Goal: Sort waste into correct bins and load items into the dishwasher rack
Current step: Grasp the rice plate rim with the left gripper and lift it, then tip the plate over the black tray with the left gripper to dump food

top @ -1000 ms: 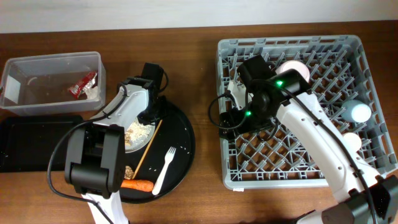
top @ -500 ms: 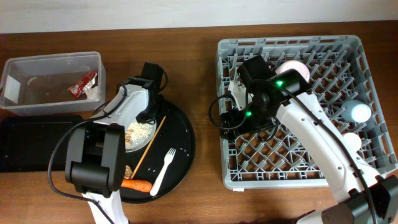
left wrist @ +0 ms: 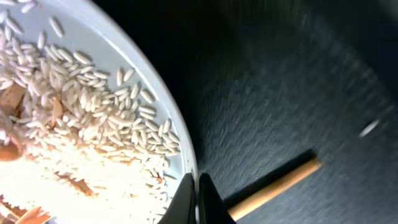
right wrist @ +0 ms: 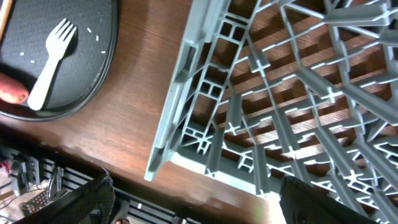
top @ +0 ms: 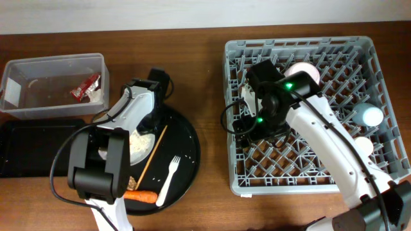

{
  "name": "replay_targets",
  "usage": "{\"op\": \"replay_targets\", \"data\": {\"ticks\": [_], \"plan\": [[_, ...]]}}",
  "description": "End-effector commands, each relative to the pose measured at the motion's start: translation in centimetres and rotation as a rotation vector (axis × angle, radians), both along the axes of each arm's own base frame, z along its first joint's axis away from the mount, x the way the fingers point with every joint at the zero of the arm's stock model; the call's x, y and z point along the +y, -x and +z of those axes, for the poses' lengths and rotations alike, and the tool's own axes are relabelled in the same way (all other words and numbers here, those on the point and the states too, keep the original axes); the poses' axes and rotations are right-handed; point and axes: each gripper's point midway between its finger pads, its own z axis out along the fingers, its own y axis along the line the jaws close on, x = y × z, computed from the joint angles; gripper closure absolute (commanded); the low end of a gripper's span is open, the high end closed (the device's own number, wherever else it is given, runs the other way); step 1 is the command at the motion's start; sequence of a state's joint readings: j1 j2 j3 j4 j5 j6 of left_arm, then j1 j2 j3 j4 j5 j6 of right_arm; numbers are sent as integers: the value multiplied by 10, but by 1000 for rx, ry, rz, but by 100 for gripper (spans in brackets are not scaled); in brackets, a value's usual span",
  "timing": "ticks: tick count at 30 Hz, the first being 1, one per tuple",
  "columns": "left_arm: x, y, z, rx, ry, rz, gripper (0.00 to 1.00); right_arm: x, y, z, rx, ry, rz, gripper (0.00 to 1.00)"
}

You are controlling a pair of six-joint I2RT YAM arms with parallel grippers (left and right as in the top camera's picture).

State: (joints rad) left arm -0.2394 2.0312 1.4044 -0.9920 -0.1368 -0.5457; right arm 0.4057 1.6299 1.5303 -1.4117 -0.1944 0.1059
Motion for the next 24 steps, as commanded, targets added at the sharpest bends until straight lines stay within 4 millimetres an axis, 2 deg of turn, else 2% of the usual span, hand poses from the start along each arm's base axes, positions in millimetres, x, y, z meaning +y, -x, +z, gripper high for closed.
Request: {"op": "replay_targets", "data": {"ticks": [1, 7, 8, 9, 11, 14, 20, 24], "plan": [[1, 17, -11, 78, 5, 3, 97, -12, -3, -2, -1, 32, -32, 12], [2, 18, -10, 82, 0, 3, 95, -14, -2, -2, 6, 35, -37, 12], [2, 19, -10, 85, -3, 3, 100, -14, -2, -2, 6, 35, -37, 12], [3, 20, -10, 89, -10, 2, 100, -14, -2, -2, 6, 35, -37, 12], [15, 24, -6, 104, -74, -4, 99, -14, -2, -2, 6, 35, -37, 12], [27, 27, 15, 141, -153, -14, 100, -14, -2, -2, 6, 35, -37, 12], [20, 27, 51, 174, -170, -42, 100, -14, -2, -2, 6, 35, -37, 12], [25, 34, 75, 216, -211, -57, 100, -14, -2, -2, 6, 35, -38, 12]]}}
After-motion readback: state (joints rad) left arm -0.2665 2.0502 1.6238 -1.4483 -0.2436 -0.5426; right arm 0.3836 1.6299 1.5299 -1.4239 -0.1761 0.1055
